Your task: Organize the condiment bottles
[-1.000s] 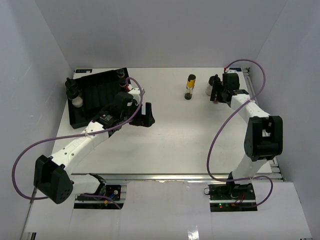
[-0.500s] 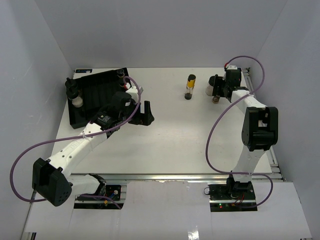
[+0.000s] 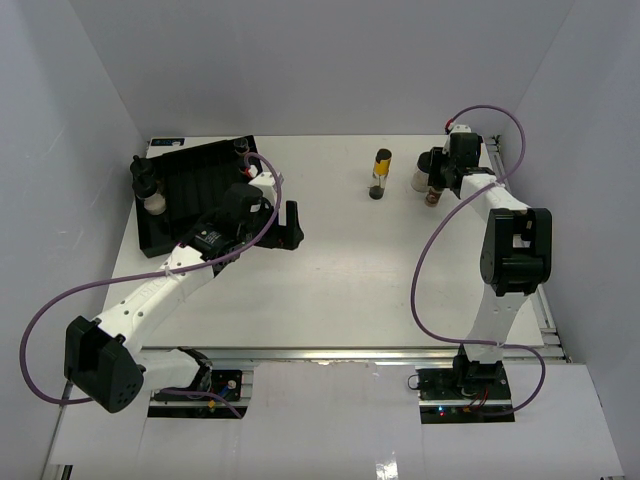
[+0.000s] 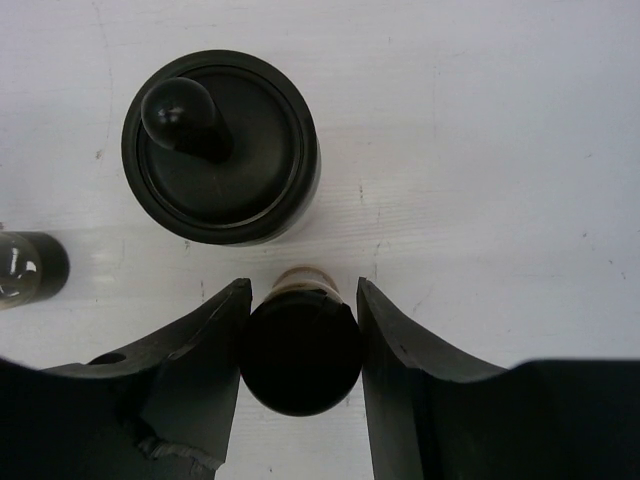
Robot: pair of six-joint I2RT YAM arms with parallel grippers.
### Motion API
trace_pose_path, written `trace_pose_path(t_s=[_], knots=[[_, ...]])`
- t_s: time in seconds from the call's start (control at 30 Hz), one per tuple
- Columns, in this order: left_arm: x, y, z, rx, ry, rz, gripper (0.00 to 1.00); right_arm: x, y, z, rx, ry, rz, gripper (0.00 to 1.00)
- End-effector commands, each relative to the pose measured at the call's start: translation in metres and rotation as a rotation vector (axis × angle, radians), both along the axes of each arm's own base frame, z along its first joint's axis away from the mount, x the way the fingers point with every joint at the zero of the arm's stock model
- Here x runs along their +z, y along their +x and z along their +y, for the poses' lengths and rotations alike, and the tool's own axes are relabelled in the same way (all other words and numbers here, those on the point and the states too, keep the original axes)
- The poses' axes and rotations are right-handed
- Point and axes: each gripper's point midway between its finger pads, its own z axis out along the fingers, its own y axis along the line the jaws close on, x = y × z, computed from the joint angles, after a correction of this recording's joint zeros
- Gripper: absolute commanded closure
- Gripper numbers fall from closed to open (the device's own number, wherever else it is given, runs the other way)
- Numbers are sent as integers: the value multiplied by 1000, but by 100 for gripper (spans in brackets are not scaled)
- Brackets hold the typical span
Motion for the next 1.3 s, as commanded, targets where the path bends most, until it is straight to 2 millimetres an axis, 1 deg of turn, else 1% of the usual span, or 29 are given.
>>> trace_pose_path(t_s=[0.0, 0.1, 0.13, 0.2, 0.27, 0.3, 0.37, 0.43, 0.47, 0.53, 0.57, 0.6, 0.67, 0.7, 0.73, 0.8, 0.87, 0.9, 1.0, 1.07, 1.13, 1.2, 1.27], knots=[[20, 9, 15, 69, 30, -82, 3, 21, -12, 3, -2, 0, -24, 66], [22, 9, 20, 96, 36, -99, 3, 19, -30, 11, 7, -5, 1, 77], [23, 8, 21, 97, 28, -104, 3, 22, -37, 18, 18, -7, 3, 79], [25, 7, 21, 100, 17, -111, 3, 33, -56, 32, 42, -14, -9, 83], [27, 7, 22, 110, 12, -114, 3, 46, -73, 51, 69, -23, -25, 85], [27, 7, 23, 113, 12, -116, 3, 42, -88, 66, 91, -42, -10, 86], [25, 6, 28, 129, 38, -107, 3, 48, -113, 89, 139, -81, -20, 87], [26, 7, 35, 152, 73, -97, 3, 53, -134, 116, 210, -81, -35, 88], [31, 7, 39, 167, 87, -98, 3, 57, -148, 137, 268, -69, -46, 88], [44, 4, 42, 175, 78, -109, 3, 66, -169, 172, 342, -25, -68, 88], [54, 1, 43, 176, 60, -120, 3, 71, -177, 188, 376, -6, -81, 88], [61, -2, 43, 175, 45, -128, 3, 75, -189, 211, 427, 11, -92, 88], [73, -11, 43, 165, 7, -135, 2, 80, -205, 248, 500, 31, -102, 88], [75, -14, 43, 167, -8, -130, 2, 80, -217, 269, 546, 28, -100, 88], [75, -17, 43, 167, -16, -125, 3, 79, -222, 282, 562, 16, -96, 88], [73, -23, 45, 168, -25, -110, 2, 66, -231, 309, 605, -13, -65, 88], [69, -29, 51, 185, -20, -98, 3, 67, -240, 331, 645, -11, -72, 88], [67, -32, 54, 192, -18, -95, 3, 63, -246, 343, 667, -17, -68, 88], [65, -37, 62, 226, -13, -93, 2, 50, -253, 364, 691, -22, -69, 88], [63, -39, 65, 239, -9, -85, 2, 39, -257, 374, 708, -11, -52, 85], [60, -40, 65, 242, -5, -76, 3, 32, -261, 381, 720, -7, -45, 83], [58, -41, 67, 246, -2, -74, 2, 28, -262, 384, 717, -12, -43, 77], [57, -41, 68, 251, 2, -75, 3, 25, -264, 384, 715, -14, -45, 70]])
